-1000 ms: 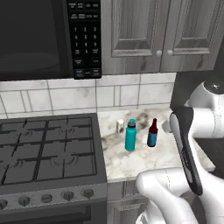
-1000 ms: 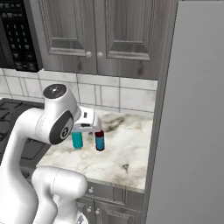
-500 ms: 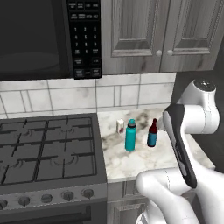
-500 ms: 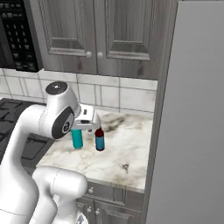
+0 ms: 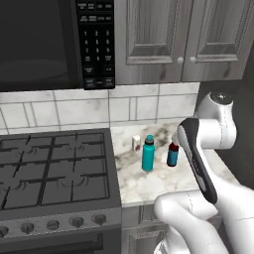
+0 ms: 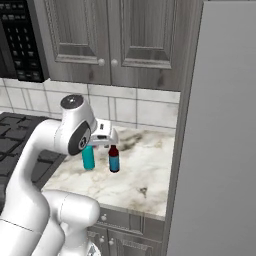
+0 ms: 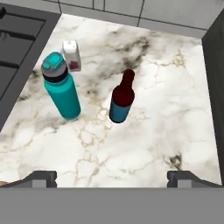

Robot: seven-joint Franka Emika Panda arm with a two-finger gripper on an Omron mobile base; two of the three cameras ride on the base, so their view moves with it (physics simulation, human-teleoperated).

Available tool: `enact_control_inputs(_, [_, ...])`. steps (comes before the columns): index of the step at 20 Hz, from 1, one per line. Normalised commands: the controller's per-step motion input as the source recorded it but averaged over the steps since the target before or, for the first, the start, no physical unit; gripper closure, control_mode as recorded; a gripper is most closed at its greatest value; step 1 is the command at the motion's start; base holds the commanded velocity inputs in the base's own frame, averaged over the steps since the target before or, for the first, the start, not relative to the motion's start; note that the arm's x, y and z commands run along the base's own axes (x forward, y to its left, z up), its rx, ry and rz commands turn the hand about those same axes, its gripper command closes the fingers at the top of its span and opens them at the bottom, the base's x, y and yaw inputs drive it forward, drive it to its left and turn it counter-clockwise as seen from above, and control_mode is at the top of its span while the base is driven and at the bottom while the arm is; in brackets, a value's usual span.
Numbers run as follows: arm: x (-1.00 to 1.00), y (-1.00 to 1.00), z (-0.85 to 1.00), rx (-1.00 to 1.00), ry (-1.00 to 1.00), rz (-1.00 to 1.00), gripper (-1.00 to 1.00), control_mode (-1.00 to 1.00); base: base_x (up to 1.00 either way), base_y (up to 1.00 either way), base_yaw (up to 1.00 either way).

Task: Move the drinks to the dining counter.

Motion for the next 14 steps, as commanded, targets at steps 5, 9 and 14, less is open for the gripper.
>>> enact_control_inputs(5, [0.32,-0.14,-0.05,0.0,0.06,0.01,-1.0,-1.0,0.0,0.0,0.0])
enact_control_inputs(9, [0.23,-0.23,-0.2,0.02,0.02,0.07,-1.0,-1.0,0.0,0.0,0.0])
enact_control_inputs(14, [0.2,-0.1,-0.27,0.05,0.0,0.07,-1.0,-1.0,0.0,0.0,0.0])
